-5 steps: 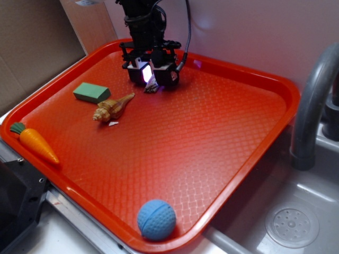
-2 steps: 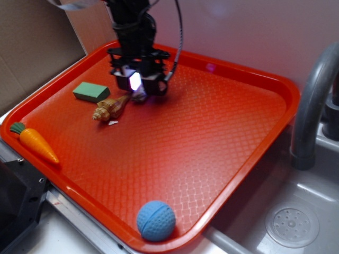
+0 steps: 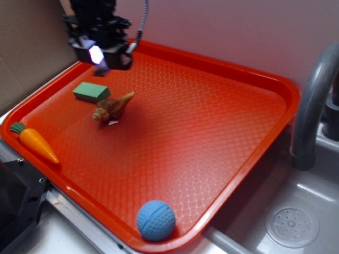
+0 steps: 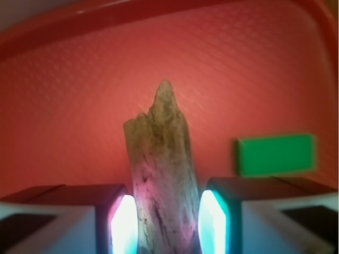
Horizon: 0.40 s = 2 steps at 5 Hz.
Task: Grab the wood chip.
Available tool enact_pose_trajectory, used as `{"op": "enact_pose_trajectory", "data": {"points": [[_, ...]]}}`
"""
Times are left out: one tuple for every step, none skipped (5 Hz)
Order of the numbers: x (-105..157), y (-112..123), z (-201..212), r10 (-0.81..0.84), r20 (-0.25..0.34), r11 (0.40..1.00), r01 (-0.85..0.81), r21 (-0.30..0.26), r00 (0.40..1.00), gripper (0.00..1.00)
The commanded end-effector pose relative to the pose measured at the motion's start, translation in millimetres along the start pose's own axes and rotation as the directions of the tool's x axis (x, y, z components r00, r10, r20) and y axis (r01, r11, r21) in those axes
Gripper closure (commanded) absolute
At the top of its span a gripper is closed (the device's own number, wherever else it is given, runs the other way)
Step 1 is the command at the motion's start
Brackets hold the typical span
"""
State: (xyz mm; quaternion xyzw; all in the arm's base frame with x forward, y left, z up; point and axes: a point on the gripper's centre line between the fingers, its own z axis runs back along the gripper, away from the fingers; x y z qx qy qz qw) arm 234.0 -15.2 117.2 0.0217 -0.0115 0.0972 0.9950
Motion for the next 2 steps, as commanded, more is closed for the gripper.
{"op": "enact_pose_trajectory", "data": {"points": [[-31.7,-4.9,32.7,-0.138,0.079,0.99,0.134,0.052,0.987,1.0],[-24.4,1.5,31.5,-0.089,0.015,0.996,0.089,0.019,0.996,1.0]]}}
